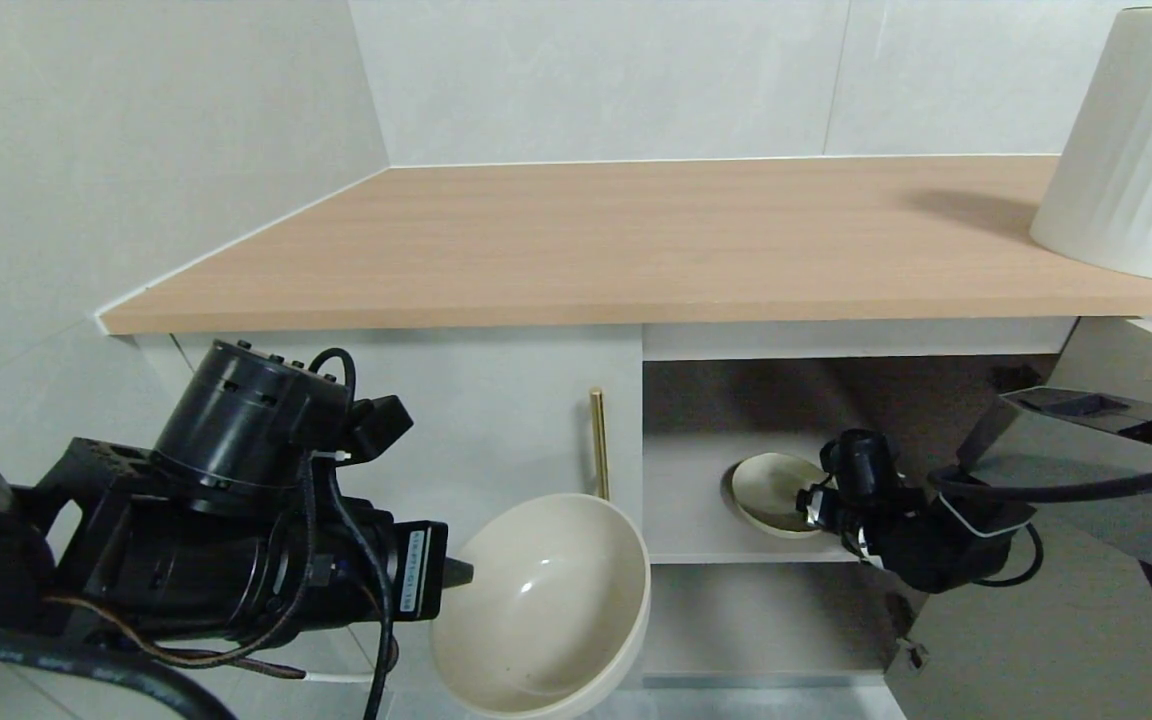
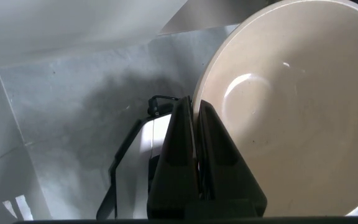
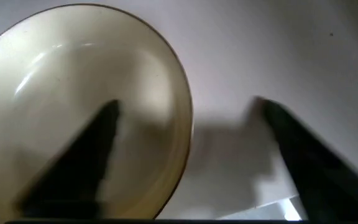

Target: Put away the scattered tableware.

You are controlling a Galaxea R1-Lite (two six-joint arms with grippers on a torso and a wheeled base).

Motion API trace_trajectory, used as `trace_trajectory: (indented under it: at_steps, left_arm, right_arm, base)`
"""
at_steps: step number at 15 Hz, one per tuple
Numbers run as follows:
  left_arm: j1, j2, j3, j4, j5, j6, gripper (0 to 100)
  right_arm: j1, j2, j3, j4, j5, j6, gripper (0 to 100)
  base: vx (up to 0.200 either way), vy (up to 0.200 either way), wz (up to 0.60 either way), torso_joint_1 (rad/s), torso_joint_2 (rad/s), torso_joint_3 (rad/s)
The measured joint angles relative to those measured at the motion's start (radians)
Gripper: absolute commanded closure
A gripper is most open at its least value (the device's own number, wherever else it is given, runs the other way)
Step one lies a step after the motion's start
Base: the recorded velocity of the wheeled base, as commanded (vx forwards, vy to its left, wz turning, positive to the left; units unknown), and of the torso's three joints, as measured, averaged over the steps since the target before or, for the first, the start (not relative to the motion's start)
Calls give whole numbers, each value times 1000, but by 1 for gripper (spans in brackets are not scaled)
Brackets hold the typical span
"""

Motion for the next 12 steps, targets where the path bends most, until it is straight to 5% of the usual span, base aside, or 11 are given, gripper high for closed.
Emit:
trace_trajectory:
  at_steps: [4,6,12]
  left_arm:
    - [-19,11,-3,-1,4,3,100]
    - [-48,38,-10,1,42,36,100]
    - [-143,184,-20,-2,186,87,100]
  right_arm:
    - [7,-37,30,2,2,0,0]
    - [26,-109,80,19,22,-6,0]
    - [152,-480,239,291,264,-70,0]
  base:
    - [0,0,0,0,0,0]
    - [0,0,0,0,0,0]
    - [0,0,0,0,0,0]
